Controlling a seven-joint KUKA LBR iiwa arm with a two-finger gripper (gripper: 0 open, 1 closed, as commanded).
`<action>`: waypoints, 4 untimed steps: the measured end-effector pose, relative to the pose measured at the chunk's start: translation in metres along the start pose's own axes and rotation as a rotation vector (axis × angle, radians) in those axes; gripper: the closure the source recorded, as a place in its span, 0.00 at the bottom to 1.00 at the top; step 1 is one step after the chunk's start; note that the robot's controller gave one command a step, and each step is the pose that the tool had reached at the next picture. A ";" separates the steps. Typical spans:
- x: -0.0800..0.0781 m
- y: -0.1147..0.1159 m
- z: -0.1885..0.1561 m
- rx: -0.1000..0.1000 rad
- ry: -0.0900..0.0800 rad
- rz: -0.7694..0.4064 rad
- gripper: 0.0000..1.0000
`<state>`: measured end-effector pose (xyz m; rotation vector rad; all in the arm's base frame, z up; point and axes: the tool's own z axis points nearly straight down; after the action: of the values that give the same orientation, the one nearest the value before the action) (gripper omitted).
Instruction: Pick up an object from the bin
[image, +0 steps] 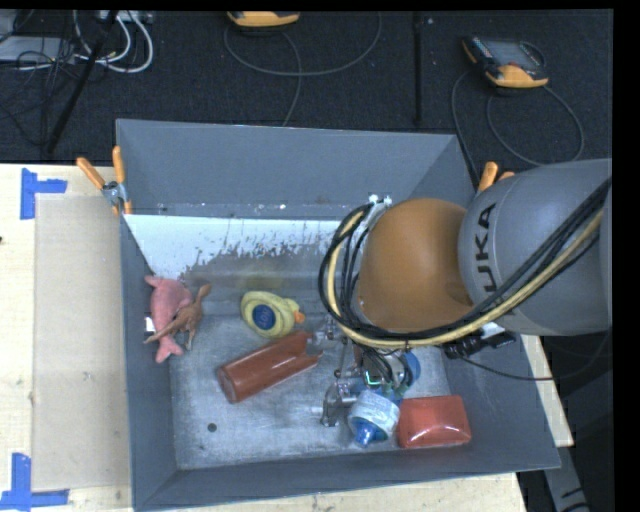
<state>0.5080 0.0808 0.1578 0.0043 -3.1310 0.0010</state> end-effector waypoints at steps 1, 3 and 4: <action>-0.002 0.000 -0.004 -0.001 -0.008 0.003 0.00; -0.037 0.022 0.051 0.000 -0.012 -0.133 0.00; -0.078 0.032 0.041 0.002 0.002 -0.163 0.00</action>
Offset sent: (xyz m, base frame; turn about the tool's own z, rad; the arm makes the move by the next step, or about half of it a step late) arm 0.0577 0.0366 -0.0878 -0.1858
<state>0.5850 0.1129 0.1162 0.2597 -3.1181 0.0030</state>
